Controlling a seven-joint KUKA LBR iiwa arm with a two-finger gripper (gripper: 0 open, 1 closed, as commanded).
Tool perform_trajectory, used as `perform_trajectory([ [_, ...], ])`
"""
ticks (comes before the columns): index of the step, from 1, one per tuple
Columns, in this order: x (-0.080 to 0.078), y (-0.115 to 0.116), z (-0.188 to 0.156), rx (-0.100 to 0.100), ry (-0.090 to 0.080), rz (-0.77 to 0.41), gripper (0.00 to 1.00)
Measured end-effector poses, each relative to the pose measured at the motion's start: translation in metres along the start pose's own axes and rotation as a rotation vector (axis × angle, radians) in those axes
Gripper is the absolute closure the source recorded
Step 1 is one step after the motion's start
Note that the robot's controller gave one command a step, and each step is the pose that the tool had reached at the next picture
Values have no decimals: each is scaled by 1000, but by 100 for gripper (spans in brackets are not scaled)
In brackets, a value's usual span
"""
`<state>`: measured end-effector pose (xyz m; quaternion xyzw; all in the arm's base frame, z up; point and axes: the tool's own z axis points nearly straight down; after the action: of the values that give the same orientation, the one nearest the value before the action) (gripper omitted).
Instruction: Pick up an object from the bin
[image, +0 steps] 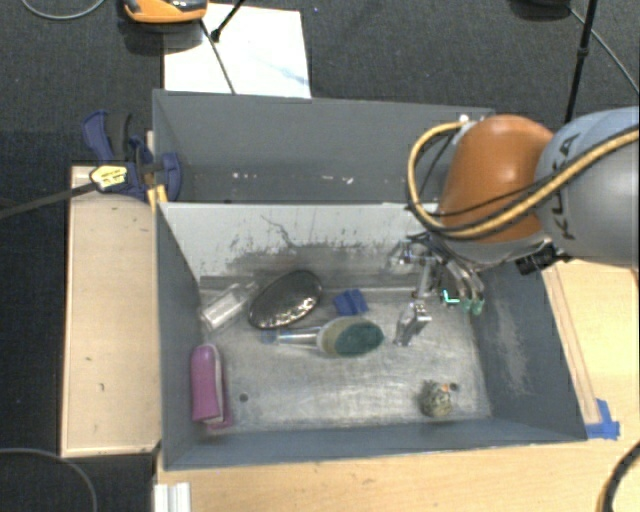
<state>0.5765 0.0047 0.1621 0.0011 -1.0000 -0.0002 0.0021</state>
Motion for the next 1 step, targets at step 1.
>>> perform_trajectory([
  [1,-8,46,78,-1,-19,49,0],
])
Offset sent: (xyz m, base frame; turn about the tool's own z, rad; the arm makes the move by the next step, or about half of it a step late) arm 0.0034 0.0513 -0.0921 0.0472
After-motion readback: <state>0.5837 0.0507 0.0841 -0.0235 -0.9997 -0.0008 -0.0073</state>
